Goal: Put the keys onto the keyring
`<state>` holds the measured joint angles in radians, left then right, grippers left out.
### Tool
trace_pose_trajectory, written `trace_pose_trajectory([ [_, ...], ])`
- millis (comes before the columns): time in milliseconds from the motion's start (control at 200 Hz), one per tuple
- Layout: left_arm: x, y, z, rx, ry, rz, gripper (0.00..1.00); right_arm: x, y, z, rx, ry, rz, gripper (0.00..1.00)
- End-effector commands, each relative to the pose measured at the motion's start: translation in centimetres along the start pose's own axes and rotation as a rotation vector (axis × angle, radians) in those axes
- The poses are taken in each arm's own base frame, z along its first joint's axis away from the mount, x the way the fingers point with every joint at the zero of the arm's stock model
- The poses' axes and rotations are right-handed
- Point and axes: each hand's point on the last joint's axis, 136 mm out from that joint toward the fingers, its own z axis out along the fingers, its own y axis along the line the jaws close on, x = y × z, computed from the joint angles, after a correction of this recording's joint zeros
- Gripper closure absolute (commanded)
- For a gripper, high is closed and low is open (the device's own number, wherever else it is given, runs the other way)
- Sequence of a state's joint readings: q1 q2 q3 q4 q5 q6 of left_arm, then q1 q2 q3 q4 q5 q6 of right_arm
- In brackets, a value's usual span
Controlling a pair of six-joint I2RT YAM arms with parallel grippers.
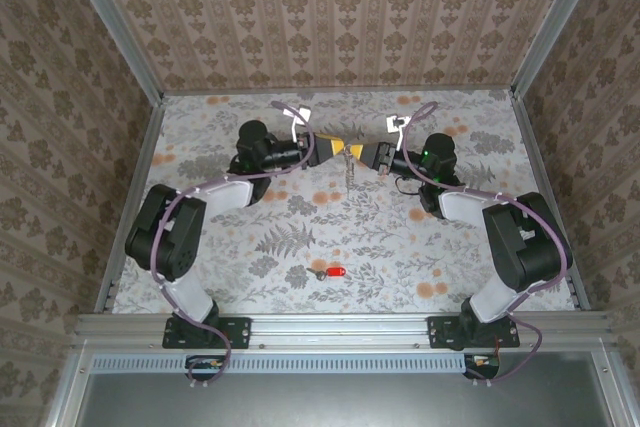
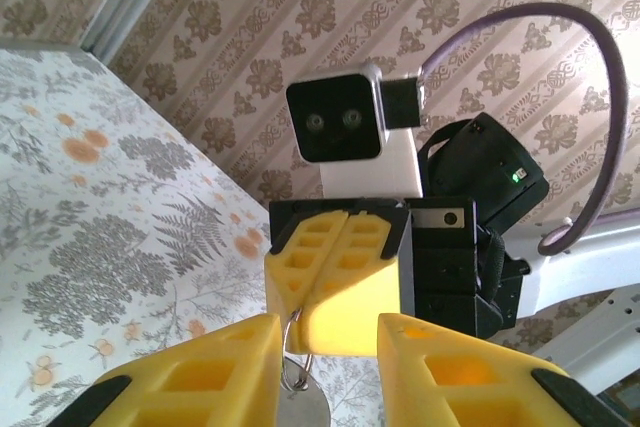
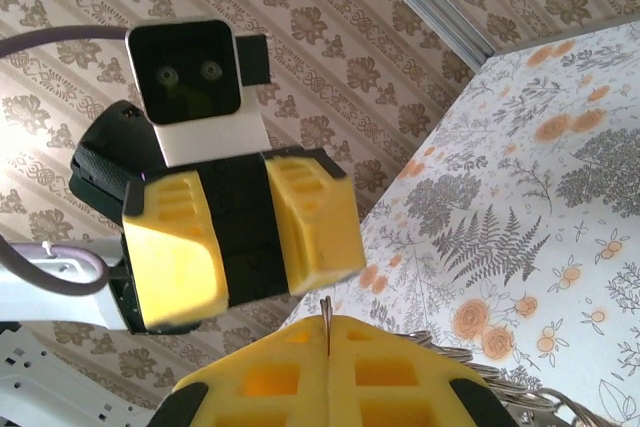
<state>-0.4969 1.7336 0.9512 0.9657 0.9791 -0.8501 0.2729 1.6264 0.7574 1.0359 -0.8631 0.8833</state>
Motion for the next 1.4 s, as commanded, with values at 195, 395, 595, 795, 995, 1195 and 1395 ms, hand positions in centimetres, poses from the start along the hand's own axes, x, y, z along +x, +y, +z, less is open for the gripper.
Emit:
trace_pose_trajectory([
  [195,-0.1,-0.2,0.8,0.045,-0.031,0.002,0.71,-2.0,0.2,0.1,-0.004,-0.084,-0.012,1.00],
  [395,-0.1,0.0,0.9,0.040,-0.038,0.001,0.72,-2.3,0.0,0.1,-0.006,-0.104,0.005,1.00],
  [595,-0.2,0.8,0.7,0.006,-0.061,-0.006,0.69,-2.3,-0.3,-0.1,0.001,-0.113,0.011,1.00],
  [795,-0.1,1.1,0.9,-0.004,-0.060,-0.008,0.68,-2.3,-0.3,-0.2,0.003,-0.117,0.013,1.00],
  [995,0.1,0.9,1.5,0.011,-0.046,-0.007,0.69,-2.3,-0.3,-0.1,-0.003,-0.118,0.019,1.00],
  [1195,0.3,0.7,1.9,0.021,-0.040,-0.009,0.73,-2.3,-0.3,-0.1,-0.006,-0.116,0.018,1.00],
  [1395,0.0,0.6,2.2,0.027,-0.048,-0.003,0.75,-2.2,-0.4,-0.1,-0.005,-0.114,0.020,1.00],
])
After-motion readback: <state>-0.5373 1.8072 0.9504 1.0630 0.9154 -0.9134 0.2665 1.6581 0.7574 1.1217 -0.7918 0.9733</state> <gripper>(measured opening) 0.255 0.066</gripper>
